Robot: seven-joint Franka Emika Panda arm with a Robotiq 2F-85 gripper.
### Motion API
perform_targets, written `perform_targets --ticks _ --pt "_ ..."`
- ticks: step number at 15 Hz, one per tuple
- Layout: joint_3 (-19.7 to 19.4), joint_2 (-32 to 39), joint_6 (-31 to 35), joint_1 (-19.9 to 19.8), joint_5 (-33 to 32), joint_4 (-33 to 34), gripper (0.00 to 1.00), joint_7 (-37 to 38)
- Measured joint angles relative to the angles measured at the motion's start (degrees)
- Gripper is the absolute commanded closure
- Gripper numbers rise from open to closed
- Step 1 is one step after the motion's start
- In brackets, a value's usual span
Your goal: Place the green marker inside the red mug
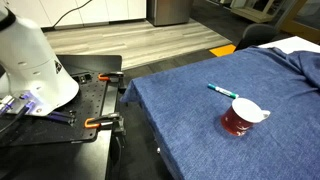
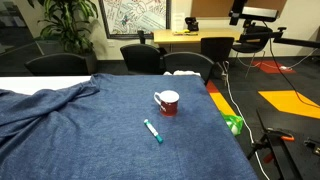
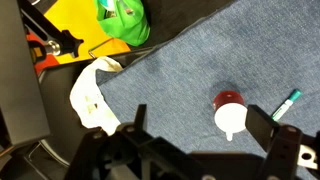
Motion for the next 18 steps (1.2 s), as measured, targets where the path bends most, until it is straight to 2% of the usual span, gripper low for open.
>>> perform_targets --ticks 12,18 --pt "0.0 0.4 0.0 0.3 0.0 0.2 0.00 0.0" --pt "0.7 4.0 0.4 3.9 1.2 3.2 0.00 0.0"
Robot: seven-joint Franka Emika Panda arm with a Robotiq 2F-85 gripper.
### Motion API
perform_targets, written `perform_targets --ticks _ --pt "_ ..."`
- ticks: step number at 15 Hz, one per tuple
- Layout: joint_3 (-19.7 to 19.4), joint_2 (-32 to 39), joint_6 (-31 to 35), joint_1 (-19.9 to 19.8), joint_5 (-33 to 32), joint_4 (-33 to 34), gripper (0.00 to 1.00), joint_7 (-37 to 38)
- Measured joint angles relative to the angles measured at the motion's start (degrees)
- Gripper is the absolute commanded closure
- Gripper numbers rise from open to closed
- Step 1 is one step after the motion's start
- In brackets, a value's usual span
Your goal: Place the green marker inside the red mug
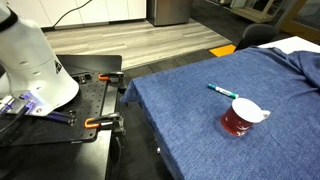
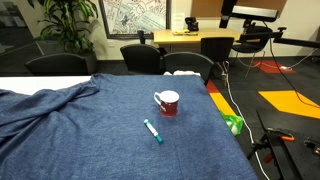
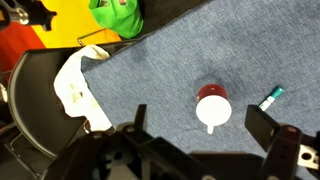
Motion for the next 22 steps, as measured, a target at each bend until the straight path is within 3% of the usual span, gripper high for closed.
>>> perform_targets --ticks 8,16,22 --pt "2.7 10.4 4.6 3.9 5.8 6.4 0.00 2.2" --pt "3.6 20.9 7.7 5.1 9.5 12.9 0.00 11.8" --pt "4.4 27.0 10.3 7.0 15.8 15.4 0.00 17.2"
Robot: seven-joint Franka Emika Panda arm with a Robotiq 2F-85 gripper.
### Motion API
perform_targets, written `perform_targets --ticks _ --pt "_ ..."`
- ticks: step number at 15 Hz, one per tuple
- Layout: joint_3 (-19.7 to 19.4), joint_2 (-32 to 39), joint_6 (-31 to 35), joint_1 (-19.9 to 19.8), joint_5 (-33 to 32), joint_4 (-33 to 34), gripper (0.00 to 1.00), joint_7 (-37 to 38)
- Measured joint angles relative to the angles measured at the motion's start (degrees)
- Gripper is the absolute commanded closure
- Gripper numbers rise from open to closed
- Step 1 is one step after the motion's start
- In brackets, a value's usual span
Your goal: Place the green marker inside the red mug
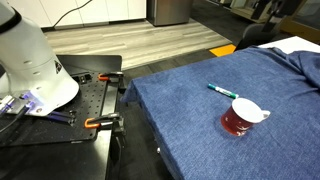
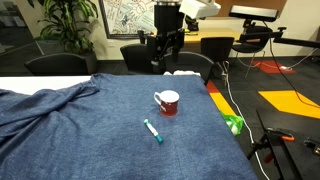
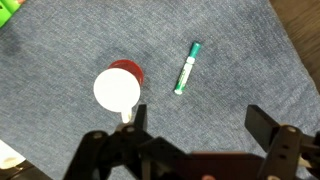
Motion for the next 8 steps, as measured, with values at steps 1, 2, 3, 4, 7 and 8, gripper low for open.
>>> perform_targets --ticks 1,2,3,4,7,8 --pt "0.1 0.9 1.3 0.3 1.3 0.0 0.00 0.9" --pt "0.2 1.7 2.7 0.5 2.3 0.0 0.00 1.9" --pt "0.3 2.6 4.2 0.7 3.2 0.0 0.00 2.7" --pt "0.3 3.5 5.7 0.9 3.9 0.0 0.00 3.6" --pt "0.5 6.2 9.9 2.0 4.7 0.0 0.00 6.4" --pt "0.5 7.2 11.1 2.4 4.8 0.0 0.00 7.4"
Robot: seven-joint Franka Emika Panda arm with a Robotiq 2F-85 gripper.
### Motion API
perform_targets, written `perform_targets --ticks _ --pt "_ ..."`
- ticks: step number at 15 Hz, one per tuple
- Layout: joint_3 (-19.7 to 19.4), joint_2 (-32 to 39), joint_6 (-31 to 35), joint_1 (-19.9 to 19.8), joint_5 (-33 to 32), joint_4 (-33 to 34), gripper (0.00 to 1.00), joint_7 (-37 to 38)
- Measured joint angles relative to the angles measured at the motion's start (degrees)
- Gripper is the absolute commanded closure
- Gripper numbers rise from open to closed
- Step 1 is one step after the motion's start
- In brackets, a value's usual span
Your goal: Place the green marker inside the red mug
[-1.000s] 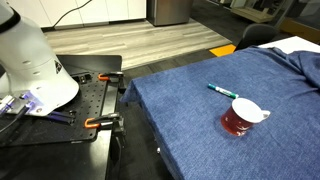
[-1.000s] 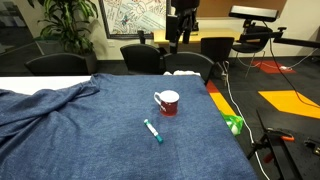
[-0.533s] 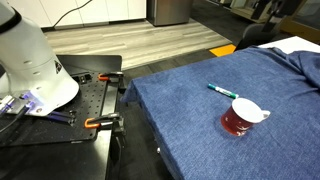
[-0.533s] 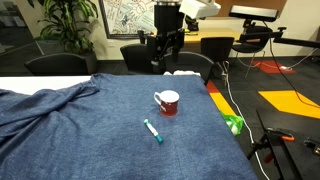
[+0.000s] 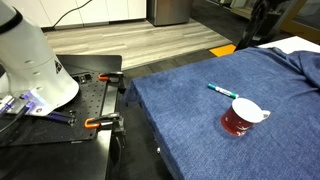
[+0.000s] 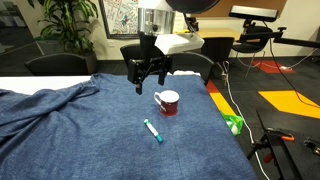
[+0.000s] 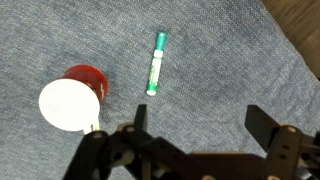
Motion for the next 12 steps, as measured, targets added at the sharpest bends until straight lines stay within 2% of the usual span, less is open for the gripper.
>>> perform_targets --ticks 8,12 --pt "-0.5 9.6 7.3 2.6 0.0 1.1 0.00 7.6" --pt "-2.4 13.9 8.9 3.5 -0.5 2.8 0.00 9.4"
